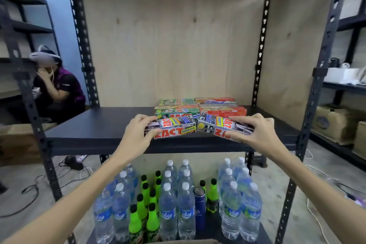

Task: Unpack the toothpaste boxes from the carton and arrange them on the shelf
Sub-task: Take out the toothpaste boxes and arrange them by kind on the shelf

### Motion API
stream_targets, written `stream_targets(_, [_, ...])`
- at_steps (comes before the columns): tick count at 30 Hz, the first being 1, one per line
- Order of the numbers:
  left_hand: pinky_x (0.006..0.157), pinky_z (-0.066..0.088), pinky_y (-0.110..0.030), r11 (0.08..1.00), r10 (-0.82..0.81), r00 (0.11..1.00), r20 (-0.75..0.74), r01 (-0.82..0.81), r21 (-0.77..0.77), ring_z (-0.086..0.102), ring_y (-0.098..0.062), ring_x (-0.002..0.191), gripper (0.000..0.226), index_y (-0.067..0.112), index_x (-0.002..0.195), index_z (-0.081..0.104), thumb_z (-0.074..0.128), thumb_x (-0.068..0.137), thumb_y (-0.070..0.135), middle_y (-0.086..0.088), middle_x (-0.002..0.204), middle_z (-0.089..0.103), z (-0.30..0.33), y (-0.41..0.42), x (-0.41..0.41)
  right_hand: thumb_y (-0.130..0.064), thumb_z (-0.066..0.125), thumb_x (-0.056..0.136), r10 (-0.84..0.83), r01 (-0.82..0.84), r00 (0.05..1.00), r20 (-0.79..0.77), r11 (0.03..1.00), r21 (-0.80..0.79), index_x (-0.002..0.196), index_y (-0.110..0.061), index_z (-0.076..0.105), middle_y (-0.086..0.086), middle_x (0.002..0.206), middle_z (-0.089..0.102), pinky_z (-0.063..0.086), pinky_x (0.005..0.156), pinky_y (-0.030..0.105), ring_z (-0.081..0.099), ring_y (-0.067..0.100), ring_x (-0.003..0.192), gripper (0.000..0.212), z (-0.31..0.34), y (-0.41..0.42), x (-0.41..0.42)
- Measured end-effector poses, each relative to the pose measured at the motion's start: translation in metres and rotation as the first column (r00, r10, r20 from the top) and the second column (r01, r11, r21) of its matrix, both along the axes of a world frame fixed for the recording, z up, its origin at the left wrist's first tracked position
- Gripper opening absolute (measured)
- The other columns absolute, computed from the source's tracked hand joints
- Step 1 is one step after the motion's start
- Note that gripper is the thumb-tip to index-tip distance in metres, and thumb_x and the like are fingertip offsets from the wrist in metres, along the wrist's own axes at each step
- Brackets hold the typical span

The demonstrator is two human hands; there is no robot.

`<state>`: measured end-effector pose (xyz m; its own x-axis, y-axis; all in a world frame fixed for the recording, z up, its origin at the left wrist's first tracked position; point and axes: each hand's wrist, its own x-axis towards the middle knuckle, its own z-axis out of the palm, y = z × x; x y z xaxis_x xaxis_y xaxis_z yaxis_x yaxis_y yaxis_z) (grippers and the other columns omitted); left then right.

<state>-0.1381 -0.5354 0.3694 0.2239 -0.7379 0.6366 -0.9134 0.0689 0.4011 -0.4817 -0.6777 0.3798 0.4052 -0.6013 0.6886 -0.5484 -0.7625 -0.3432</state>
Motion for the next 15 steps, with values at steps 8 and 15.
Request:
stream_targets(8, [0.107, 0.030, -0.042, 0.964, 0.135, 0.984, 0.119, -0.158, 0.213, 0.036, -0.023, 0.130, 0.043, 0.028, 0.139, 0.054, 0.048, 0.100, 0.045, 0.000, 0.137, 0.051, 0.000, -0.072, 0.017, -0.080, 0.063, 0.068, 0.073, -0.034, 0.974, -0.215, 0.984, 0.176, 0.122, -0.054, 0.059, -0.031, 0.122, 0.050, 0.017, 0.105, 0.041, 0.034, 0.002, 0.122, 0.061, 0.005, -0.084, 0.005])
stream_targets(15, [0.120, 0.017, -0.044, 0.953, 0.122, 0.986, 0.115, -0.148, 0.265, 0.005, -0.023, 0.148, 0.069, 0.022, 0.156, 0.027, 0.037, 0.099, 0.059, -0.004, 0.163, 0.013, -0.007, -0.115, 0.014, -0.082, 0.041, 0.077, -0.078, 0.094, 0.924, -0.375, 0.995, 0.024, 0.134, -0.054, 0.051, -0.017, 0.141, 0.044, 0.015, 0.101, 0.042, 0.026, 0.012, 0.129, 0.064, -0.004, -0.141, 0.026])
